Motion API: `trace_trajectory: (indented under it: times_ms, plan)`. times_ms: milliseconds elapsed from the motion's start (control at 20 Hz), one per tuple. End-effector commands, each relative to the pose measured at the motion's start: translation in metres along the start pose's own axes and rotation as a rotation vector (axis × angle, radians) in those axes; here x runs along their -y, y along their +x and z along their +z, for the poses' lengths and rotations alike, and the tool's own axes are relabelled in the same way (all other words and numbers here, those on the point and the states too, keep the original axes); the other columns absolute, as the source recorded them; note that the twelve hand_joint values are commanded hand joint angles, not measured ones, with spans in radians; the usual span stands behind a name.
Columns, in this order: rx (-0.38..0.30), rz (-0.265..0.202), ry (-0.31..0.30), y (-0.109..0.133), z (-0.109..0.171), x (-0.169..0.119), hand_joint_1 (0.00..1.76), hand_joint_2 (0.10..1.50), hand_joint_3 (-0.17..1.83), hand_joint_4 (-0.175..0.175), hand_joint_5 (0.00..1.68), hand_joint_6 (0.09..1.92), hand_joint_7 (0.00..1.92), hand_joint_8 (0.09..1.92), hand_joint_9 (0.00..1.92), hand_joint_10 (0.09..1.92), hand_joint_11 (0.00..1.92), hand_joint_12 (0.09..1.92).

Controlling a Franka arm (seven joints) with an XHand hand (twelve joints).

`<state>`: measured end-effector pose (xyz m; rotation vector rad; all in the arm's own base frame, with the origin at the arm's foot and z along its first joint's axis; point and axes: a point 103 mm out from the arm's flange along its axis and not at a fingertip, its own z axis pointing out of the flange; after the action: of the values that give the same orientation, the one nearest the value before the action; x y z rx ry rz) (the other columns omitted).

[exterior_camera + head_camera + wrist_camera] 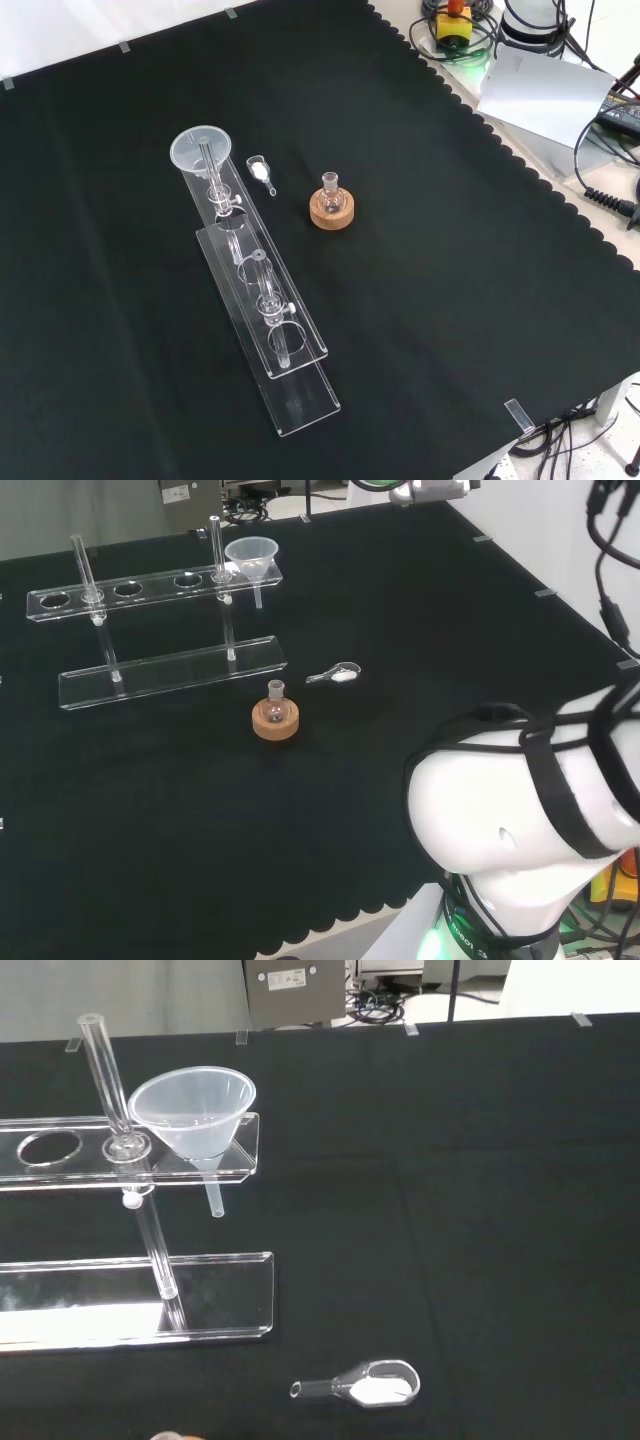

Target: Pick up the funnel from the transparent funnel stand.

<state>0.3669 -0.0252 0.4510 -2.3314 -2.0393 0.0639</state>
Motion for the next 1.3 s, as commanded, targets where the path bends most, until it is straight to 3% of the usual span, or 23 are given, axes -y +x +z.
trace_trajectory:
  times_ms: [50, 450, 950, 1100, 1300]
  plan:
    - [-0.014, -0.037, -0.012, -0.008, 0.011, -0.095, 0.0, 1.22, 0.37, 0.012, 0.22, 0.09, 0.08, 0.53, 0.27, 0.62, 0.12, 1.37]
    - [0.012, -0.067, 0.06, 0.001, 0.04, -0.156, 0.0, 1.2, 0.35, 0.014, 0.22, 0.09, 0.11, 0.54, 0.27, 0.63, 0.11, 1.37]
    - [0.036, -0.124, 0.16, 0.03, 0.085, -0.2, 0.03, 1.19, 0.32, 0.009, 0.23, 0.09, 0.13, 0.56, 0.29, 0.64, 0.11, 1.38]
    - [0.055, -0.132, 0.181, 0.033, 0.093, -0.207, 0.12, 1.15, 0.3, 0.004, 0.24, 0.09, 0.18, 0.59, 0.31, 0.65, 0.11, 1.38]
    - [0.092, -0.152, 0.221, 0.04, 0.102, -0.211, 0.4, 1.05, 0.25, -0.008, 0.28, 0.09, 0.27, 0.65, 0.37, 0.68, 0.13, 1.39]
